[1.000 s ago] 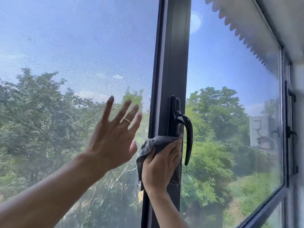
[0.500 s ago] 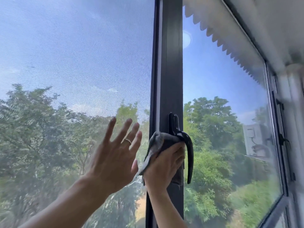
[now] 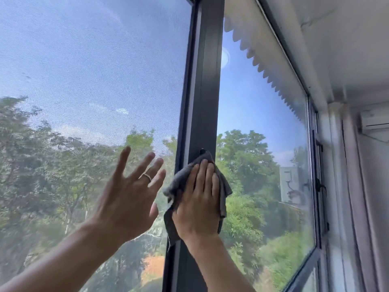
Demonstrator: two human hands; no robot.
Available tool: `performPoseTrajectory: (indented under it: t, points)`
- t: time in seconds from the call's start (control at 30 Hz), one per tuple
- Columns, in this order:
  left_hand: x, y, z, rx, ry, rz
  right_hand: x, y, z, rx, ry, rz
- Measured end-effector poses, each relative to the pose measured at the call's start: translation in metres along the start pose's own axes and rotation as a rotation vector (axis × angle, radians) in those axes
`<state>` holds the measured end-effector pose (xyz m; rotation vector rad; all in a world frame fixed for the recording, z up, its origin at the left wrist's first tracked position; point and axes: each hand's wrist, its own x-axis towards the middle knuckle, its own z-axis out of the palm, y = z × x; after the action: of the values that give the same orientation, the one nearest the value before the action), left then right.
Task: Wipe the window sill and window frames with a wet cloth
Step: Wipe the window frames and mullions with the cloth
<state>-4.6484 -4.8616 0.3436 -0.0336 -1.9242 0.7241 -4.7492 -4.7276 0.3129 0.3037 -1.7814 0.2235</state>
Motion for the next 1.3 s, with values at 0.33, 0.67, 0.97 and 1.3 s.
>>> performPoseTrajectory:
  t: [0.33,0.67,0.97,1.3]
  points:
    - [0.01,-0.001,-0.002,-0.057,0.027,-0.007,0.034,0.023,-0.031,0.021,-0.096,0.286]
    - [0.029,0.003,0.006,-0.043,0.053,-0.03,0.014,0.043,-0.024,0.418,-0.01,0.464]
    - [0.026,0.009,0.009,-0.061,0.075,-0.048,-0.031,0.047,-0.008,0.484,0.099,0.375]
    - [0.032,0.008,0.002,-0.05,0.076,-0.037,0.03,0.025,-0.032,-0.031,-0.079,0.024]
